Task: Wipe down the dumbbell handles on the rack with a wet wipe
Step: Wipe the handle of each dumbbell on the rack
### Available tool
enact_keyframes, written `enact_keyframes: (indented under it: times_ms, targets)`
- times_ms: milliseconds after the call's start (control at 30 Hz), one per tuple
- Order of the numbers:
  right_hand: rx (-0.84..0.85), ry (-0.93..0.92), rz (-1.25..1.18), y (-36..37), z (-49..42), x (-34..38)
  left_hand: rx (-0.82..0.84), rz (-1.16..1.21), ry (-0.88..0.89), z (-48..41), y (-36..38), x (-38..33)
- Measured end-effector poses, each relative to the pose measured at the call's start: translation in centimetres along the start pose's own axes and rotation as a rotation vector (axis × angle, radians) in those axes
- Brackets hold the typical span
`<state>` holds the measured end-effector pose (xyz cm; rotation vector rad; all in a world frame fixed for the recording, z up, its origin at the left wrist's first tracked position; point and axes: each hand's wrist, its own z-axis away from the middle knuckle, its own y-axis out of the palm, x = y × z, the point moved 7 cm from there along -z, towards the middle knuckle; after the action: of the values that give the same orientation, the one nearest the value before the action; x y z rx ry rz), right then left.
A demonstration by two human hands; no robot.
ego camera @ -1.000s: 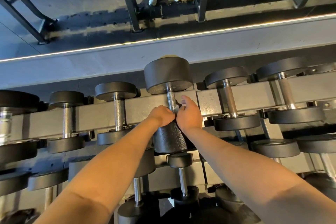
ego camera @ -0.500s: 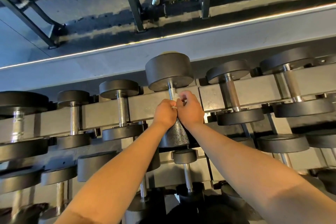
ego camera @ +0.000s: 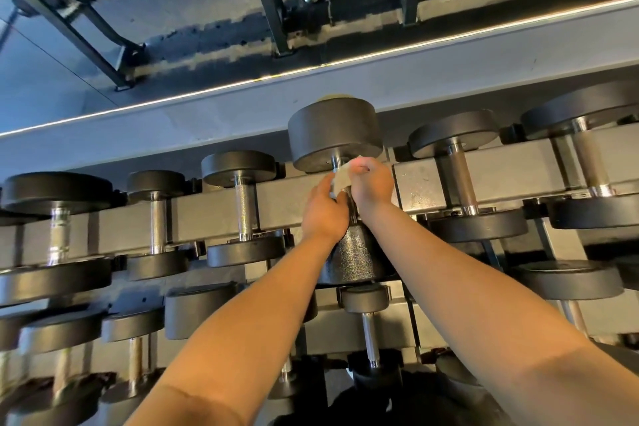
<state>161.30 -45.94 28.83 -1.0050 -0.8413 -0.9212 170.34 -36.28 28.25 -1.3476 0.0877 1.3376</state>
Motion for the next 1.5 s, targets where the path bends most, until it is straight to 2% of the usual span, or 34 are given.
enact_keyframes:
  times_ms: [100, 233, 367, 467, 633, 833, 1000, 1133, 1267, 1367, 1500]
  targets:
    - [0.084, 0.131, -0.038, 1.7, 0.0, -1.1, 0.063, 0.029, -0.096, -0.1, 0.2, 0.1]
    - [0.052, 0.139, -0.024, 2.2, -0.3, -0.3, 0.085, 0.02, -0.139, -0.2, 0.3, 0.3]
    - [0.055, 0.147, -0.015, 2.3, -0.8, -0.1, 0.031, 0.076, -0.124, 0.0, -0.1, 0.1]
    - [0.17, 0.186, 0.078, 2.5, -1.2, -1.3, 0.001, 0.063, -0.138, -0.2, 0.0, 0.4]
    - [0.207, 0.137, 0.29, 1.9, -1.4, -2.9, 0.0, 0.088, -0.185, 0.0, 0.1, 0.5]
    - [0.022, 0.23, 0.032, 1.9, -3.0, -1.0, -0.057, 0.088, -0.173, 0.4, -0.6, 0.1]
    - [0.16, 0.085, 0.238, 3.3, -2.2, -0.9, -0.04, 0.053, -0.174, 0.3, -0.6, 0.0]
    - [0.245, 0.105, 0.314, 2.9, -2.1, -2.2, -0.042, 0.048, -0.185, 0.7, -0.5, 0.2]
    - [0.173, 0.122, 0.272, 2.9, -2.3, -1.7, -0.045, 0.05, -0.19, 0.8, -0.8, -0.2]
    - [0.1, 0.167, 0.151, 3.5, -3.1, -1.0, -0.057, 0.061, -0.185, 1.0, -1.2, -0.5]
    - [0.181, 0.135, 0.199, 4.0, -3.3, -1.1, -0.059, 0.069, -0.173, 0.8, -0.9, -0.3]
